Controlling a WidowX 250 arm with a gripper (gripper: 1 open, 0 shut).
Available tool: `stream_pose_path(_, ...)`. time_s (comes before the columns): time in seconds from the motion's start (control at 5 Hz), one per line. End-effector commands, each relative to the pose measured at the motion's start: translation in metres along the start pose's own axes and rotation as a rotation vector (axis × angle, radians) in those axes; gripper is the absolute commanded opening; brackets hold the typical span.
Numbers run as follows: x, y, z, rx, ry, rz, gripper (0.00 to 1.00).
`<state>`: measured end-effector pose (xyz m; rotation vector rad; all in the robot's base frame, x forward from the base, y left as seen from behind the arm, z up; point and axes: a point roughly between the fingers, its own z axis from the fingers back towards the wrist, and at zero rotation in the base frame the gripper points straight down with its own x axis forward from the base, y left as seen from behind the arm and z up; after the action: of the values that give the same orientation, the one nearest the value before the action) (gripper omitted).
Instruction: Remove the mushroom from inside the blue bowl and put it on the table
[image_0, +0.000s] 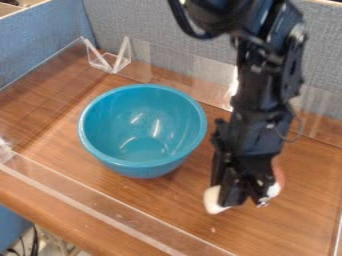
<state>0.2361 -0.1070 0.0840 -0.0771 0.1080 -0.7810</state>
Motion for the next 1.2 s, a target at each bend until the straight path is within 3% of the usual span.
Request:
stream_pose_path(0.0,-0.004,-0.012,0.013,0.021,-0.049,0.0,0.0)
stream_pose_path(0.4,-0.026,-0.005,0.014,0.04,-0.076,-0.02,0.0)
stream_pose_path(0.6,-0.024,-0.001,0.015,0.056,-0.093,0.048,0.0)
stream_pose_path(0.8,-0.011,-0.005,0.004,0.054,-0.109,0.102,0.0)
stream_pose_path(1.0,-0.006,0.001,-0.005,0.061,-0.114,0.097,0.0)
